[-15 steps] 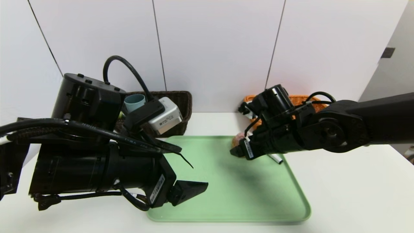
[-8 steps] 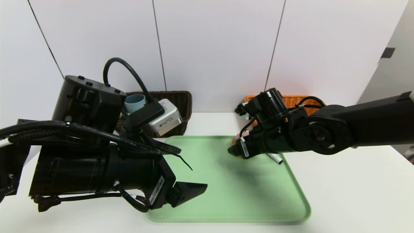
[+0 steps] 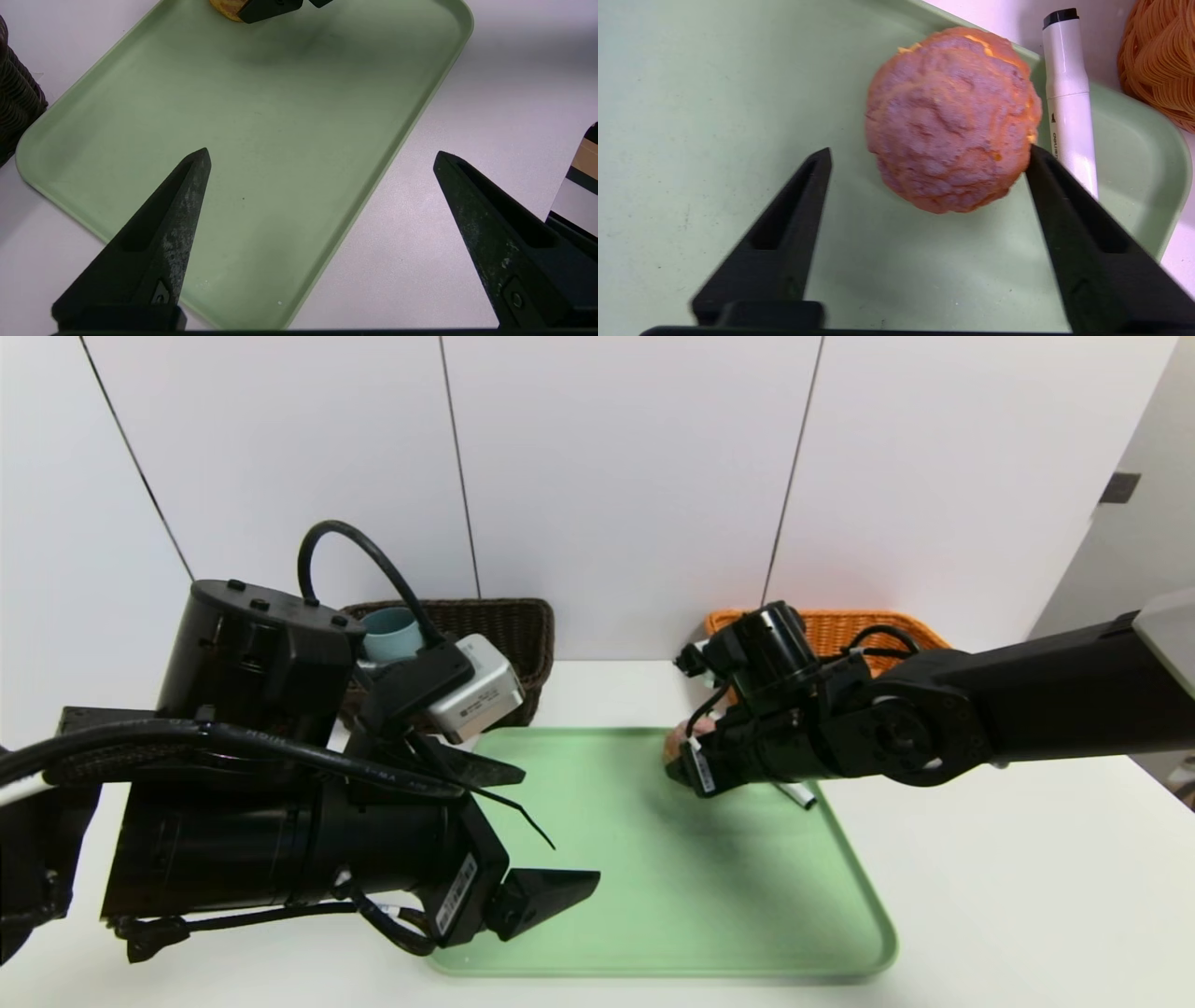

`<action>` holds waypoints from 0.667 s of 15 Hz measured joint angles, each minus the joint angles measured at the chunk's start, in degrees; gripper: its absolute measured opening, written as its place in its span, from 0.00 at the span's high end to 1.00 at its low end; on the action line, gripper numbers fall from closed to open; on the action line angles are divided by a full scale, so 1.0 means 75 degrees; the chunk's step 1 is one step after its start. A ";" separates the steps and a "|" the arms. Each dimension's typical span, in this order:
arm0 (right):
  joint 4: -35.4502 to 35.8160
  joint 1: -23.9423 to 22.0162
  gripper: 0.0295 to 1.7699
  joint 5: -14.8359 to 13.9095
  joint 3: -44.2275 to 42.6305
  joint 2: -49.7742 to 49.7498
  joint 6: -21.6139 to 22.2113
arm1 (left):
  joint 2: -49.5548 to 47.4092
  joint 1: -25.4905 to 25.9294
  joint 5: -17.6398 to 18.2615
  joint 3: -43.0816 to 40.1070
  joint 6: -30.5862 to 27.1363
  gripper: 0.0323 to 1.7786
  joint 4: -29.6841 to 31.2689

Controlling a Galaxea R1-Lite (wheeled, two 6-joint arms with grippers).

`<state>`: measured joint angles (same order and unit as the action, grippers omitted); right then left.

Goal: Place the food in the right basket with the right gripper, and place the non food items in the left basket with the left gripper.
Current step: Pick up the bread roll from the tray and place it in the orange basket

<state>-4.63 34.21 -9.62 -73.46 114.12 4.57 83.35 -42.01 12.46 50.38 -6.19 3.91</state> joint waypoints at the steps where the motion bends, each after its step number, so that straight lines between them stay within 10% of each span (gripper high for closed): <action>1: -0.0003 0.0013 0.34 -0.0065 0.0000 0.0015 0.0007 | 0.0000 0.0000 0.0000 -0.0011 0.0000 0.05 0.0000; 5: -0.0013 0.0018 0.59 -0.0125 0.0011 0.0039 0.0023 | -0.0003 0.0000 0.0003 -0.0011 -0.0003 0.05 0.0010; 7: -0.0024 0.0036 0.97 -0.0111 0.0028 -0.0008 0.0037 | -0.0015 0.0002 0.0000 0.0003 -0.0011 0.05 0.0013; 10: -0.0047 0.0085 0.97 -0.0081 0.0057 -0.0239 0.0062 | -0.0076 0.0000 -0.0005 0.0011 -0.0005 0.05 0.0010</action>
<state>-4.99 34.84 -10.23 -73.03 112.32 5.03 82.77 -42.01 12.42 50.47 -6.23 3.99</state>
